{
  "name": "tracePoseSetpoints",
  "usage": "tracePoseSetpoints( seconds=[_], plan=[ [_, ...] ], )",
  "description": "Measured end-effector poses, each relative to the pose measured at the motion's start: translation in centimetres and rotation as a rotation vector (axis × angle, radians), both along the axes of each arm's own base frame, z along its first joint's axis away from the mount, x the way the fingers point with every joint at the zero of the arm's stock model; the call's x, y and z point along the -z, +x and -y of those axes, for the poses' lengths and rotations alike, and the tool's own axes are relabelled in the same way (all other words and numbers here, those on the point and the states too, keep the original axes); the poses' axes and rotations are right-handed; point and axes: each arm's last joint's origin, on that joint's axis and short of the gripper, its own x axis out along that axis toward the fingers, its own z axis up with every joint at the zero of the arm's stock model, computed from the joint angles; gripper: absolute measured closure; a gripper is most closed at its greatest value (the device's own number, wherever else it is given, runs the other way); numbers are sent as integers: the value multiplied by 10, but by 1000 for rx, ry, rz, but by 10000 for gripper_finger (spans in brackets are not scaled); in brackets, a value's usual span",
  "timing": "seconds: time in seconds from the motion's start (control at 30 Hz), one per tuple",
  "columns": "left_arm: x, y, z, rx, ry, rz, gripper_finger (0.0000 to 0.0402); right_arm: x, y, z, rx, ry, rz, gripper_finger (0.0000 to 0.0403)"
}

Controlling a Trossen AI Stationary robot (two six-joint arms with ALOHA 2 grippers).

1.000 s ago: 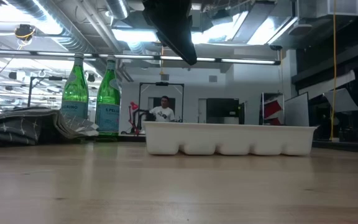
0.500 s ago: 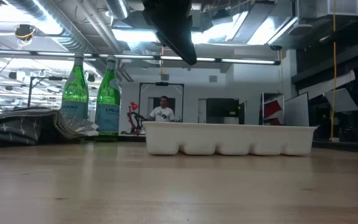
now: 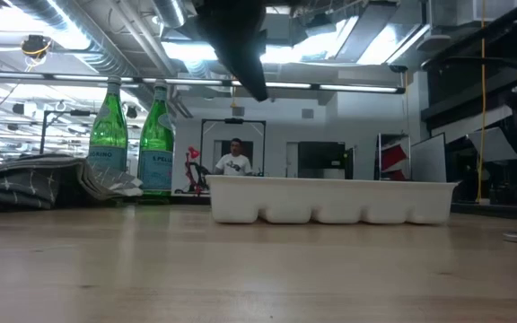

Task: Sort silverware
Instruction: Put the silver table knife into the silverware tray

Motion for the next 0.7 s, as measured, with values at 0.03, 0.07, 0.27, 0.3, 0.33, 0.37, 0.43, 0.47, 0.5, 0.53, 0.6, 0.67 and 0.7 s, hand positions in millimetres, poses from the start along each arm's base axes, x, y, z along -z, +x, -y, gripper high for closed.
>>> tracePoseSetpoints(
  seconds=[0.03, 0.07, 0.27, 0.3, 0.33, 0.37, 0.43, 0.47, 0.5, 0.53, 0.6, 0.67, 0.7],
  plan=[
    [0, 0, 0, 0, 1, -4, 353, 0, 0, 0, -3, -1, 0, 380],
    [0, -1, 0, 0, 1, -6, 353, 0, 0, 0, -6, -3, 2, 379],
    [0, -2, 5, 7, -1, -6, 353, 0, 1, 0, -45, -37, 25, 375],
    [0, -2, 6, 10, -1, -6, 353, 0, 1, 0, -46, -37, 24, 369],
    [0, -2, 8, 16, -1, -6, 353, 0, 1, 0, -46, -36, 21, 362],
    [0, -3, 11, 22, -1, -6, 353, 0, 0, 1, -48, -35, 17, 354],
    [0, -4, 16, 35, -2, -6, 353, 0, 0, 1, -48, -36, 14, 336],
    [0, -5, 19, 40, -3, -6, 353, 0, 0, 1, -48, -36, 14, 328],
    [0, -6, 22, 43, -6, -6, 353, 0, 0, 1, -49, -36, 14, 321],
    [0, -7, 25, 47, -8, -6, 353, 0, 0, 1, -49, -35, 15, 315],
    [0, -10, 32, 64, -6, -11, 353, 0, 0, 0, -51, -29, 12, 308],
    [-2, -13, 37, 75, -7, -15, 353, 0, 0, 0, -58, -10, -4, 305],
    [-7, -17, 39, 77, -12, -8, 353, 0, 0, 0, -61, -1, -12, 305]
  ],
)
